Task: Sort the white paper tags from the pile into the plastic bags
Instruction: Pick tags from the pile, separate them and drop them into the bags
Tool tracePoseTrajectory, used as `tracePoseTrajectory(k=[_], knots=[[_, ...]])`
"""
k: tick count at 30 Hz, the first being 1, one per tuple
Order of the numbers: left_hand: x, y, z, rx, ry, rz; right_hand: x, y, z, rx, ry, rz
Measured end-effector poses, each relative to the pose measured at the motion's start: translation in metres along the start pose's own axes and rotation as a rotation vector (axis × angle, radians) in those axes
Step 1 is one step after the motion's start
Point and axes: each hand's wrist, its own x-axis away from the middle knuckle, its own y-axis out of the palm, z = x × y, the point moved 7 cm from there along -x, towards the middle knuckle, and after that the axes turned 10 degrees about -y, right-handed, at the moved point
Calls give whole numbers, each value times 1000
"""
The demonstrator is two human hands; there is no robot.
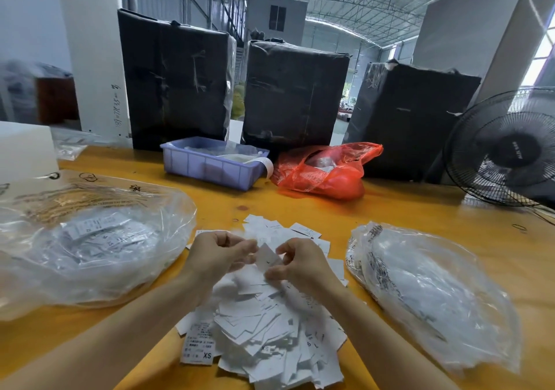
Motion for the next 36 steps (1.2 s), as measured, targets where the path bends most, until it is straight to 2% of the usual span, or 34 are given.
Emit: tracePoseTrajectory(k=[9, 14, 20, 29, 36], knots=[[9, 6, 4, -51, -16, -83, 10, -43, -6, -278, -78, 275], [10, 11, 0, -52, -50, -119, 15, -62, -33, -336, -191, 204], [12, 17, -1, -50, -89, -180, 20, -61, -52, -139, -291, 173], [15, 20, 1, -91, -88, -228, 21, -60, -56, -18, -327, 158], [19, 24, 2, -128, -101, -290, 21, -58, -57, -24, -338, 121]])
